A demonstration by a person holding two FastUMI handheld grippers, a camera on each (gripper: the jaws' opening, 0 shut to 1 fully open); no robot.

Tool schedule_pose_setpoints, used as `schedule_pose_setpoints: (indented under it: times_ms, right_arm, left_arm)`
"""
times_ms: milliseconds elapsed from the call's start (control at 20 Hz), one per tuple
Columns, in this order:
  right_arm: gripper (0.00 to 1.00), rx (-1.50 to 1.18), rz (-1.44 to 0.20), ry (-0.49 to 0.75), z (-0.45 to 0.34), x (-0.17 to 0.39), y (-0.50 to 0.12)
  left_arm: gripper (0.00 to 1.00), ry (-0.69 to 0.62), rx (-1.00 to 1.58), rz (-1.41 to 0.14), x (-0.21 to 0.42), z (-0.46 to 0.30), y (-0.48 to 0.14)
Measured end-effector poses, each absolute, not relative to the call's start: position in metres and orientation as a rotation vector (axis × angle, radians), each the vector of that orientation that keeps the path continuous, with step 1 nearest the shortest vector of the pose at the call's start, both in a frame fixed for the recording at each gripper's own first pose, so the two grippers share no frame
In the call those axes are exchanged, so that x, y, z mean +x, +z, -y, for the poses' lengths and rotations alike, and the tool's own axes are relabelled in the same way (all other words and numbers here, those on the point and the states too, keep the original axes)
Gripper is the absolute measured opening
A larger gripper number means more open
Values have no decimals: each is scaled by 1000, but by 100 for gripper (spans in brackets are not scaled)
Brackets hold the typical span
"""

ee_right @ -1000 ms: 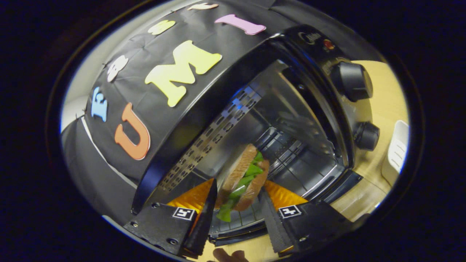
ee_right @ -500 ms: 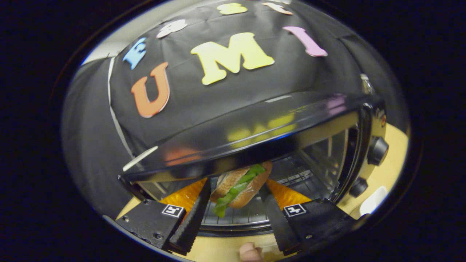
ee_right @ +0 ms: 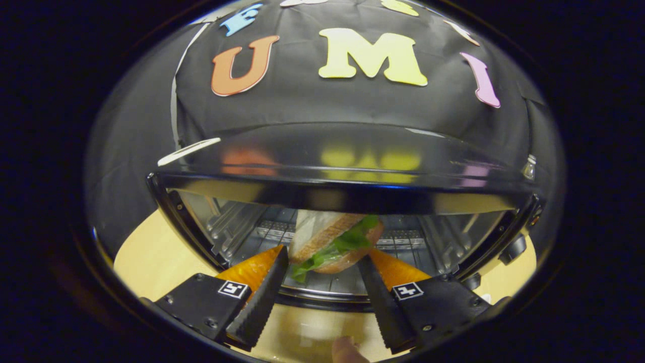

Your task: Open the electric oven with the left hand, put the food in, and close the electric oven.

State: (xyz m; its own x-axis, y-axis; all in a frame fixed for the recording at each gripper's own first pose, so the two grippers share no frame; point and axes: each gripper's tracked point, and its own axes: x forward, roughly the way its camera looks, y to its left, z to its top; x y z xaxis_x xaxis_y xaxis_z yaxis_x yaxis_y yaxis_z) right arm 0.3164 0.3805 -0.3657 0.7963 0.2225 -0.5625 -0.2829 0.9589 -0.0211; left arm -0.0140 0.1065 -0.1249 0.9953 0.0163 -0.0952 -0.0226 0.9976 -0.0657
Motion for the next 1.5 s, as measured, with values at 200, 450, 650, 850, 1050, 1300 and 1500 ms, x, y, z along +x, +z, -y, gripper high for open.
schedule_pose_setpoints:
  times_ms: [200, 450, 650, 850, 1050, 1300, 1500]
  right_arm:
    - [93, -134, -675, 272, -371, 304, -377]
    - [93, -138, -725, 289, -355, 280, -375]
    - [93, -95, -673, 310, -338, 259, -349]
    - [92, -14, -545, 349, -316, 229, -294]
    - [84, 64, -373, 355, -281, 197, -230]
    - [83, 14, -165, 300, -221, 152, -156]
    - [83, 0, -106, 241, -179, 124, -119]
  left_arm:
    - [95, 21, -70, -98, -16, -105, -128]
    - [95, 16, -52, -119, -13, -100, -136]
    - [95, 14, -62, -145, -7, -94, -146]
    - [95, -17, -86, -185, 6, -78, -160]
    - [95, -38, -111, -255, 30, -65, -186]
    - [95, -45, -84, -351, 59, -47, -226]
    - [95, -75, -57, -437, 78, -20, -273]
